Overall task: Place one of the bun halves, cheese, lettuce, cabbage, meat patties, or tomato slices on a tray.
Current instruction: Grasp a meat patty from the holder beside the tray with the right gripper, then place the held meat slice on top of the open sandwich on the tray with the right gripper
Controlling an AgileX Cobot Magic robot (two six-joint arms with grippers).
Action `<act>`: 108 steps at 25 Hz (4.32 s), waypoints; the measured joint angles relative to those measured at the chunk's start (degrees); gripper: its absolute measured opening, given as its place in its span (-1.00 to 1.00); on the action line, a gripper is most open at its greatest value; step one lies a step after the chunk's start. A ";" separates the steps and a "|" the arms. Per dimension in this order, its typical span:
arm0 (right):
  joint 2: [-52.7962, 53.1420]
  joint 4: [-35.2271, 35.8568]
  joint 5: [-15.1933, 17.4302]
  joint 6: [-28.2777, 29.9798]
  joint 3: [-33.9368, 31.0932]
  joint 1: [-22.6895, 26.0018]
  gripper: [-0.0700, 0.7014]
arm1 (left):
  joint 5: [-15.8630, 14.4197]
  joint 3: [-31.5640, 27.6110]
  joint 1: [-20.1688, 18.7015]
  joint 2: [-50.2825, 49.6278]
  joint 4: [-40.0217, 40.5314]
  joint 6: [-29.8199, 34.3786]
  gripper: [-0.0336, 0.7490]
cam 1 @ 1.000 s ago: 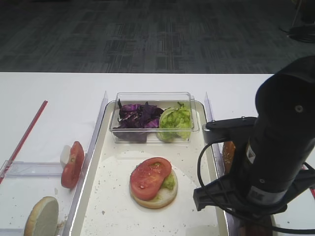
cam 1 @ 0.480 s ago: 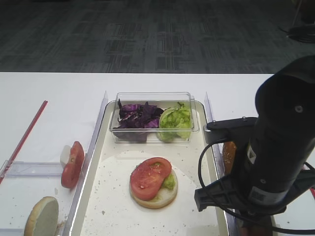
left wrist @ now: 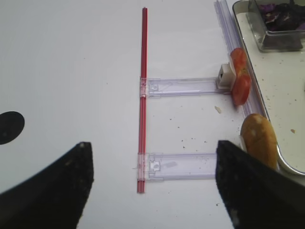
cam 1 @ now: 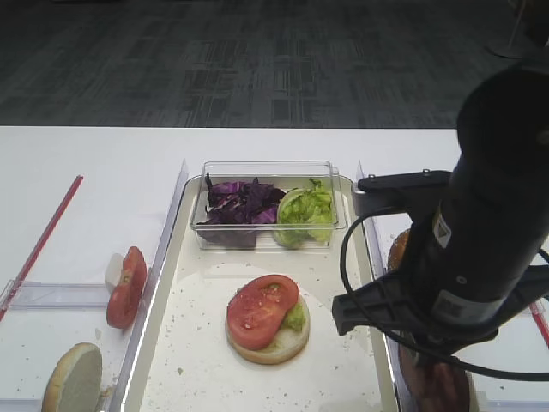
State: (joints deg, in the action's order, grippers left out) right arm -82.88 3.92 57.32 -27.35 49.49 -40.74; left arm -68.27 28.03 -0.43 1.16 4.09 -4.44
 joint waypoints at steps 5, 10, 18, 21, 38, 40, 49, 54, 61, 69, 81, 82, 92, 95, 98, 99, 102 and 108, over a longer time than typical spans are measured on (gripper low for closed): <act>0.12 -0.64 1.72 0.00 1.01 0.00 -0.51 | 0.00 0.00 0.00 0.00 0.00 0.00 0.35; 0.12 -0.79 2.03 0.00 1.21 0.00 -0.51 | 0.00 0.00 0.00 0.00 0.00 0.00 0.35; 0.12 -0.89 2.03 0.00 1.21 0.00 -0.51 | 0.00 0.00 0.00 0.00 0.00 0.00 0.35; 0.12 -0.89 2.03 0.00 1.21 0.00 -0.51 | 0.00 0.00 0.00 0.00 0.00 0.00 0.35; -0.99 -2.55 6.28 2.33 8.99 4.39 -0.51 | 0.10 0.00 0.00 0.00 0.00 0.00 0.35; -0.99 -2.55 6.84 2.57 9.12 4.66 -0.51 | 0.10 0.00 0.00 0.00 0.00 0.00 0.35; -0.99 -3.92 9.11 4.51 9.23 8.76 -0.51 | 0.10 0.00 0.00 0.00 0.00 0.00 0.35; -0.99 -3.56 9.76 6.62 9.23 12.28 -0.51 | 0.10 0.00 0.00 0.00 0.00 0.00 0.35; -0.99 -3.56 9.89 7.52 9.23 13.81 -0.51 | 0.10 0.00 0.00 0.00 0.00 0.00 0.35; -1.21 -3.56 10.34 8.21 13.23 13.81 -0.51 | 0.10 0.00 0.00 0.00 0.00 0.00 0.35; -1.48 16.58 2.13 20.43 14.31 13.81 -0.51 | 0.10 0.00 0.00 0.00 0.00 0.00 0.35; -1.48 20.13 1.32 22.74 14.31 13.81 -0.51 | 0.10 0.00 0.00 0.00 0.00 0.00 0.35; -1.52 39.59 -1.80 36.40 14.34 13.81 -0.51 | 0.10 0.00 0.00 0.00 -0.05 0.00 0.35; -2.14 39.71 -1.90 36.90 14.45 13.81 -0.51 | 0.10 0.00 0.00 0.00 -0.05 0.00 0.35; -4.47 39.98 -2.04 37.71 14.45 13.81 -0.51 | 0.10 0.00 0.00 0.00 -0.05 0.00 0.35; -5.53 40.02 -2.06 38.03 14.45 13.81 -0.51 | 0.10 0.00 0.00 0.00 -0.05 0.00 0.35; -8.40 41.11 -2.92 39.50 14.45 13.81 -0.51 | 0.10 0.00 0.00 0.00 -0.05 0.00 0.35; -14.29 47.60 -4.46 45.53 14.45 13.81 -0.51 | 0.10 0.00 0.00 0.00 -0.05 0.00 0.35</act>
State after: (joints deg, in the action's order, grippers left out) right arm -97.17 51.52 52.86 18.18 63.94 -26.93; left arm -68.17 28.03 -0.43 1.16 4.04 -4.44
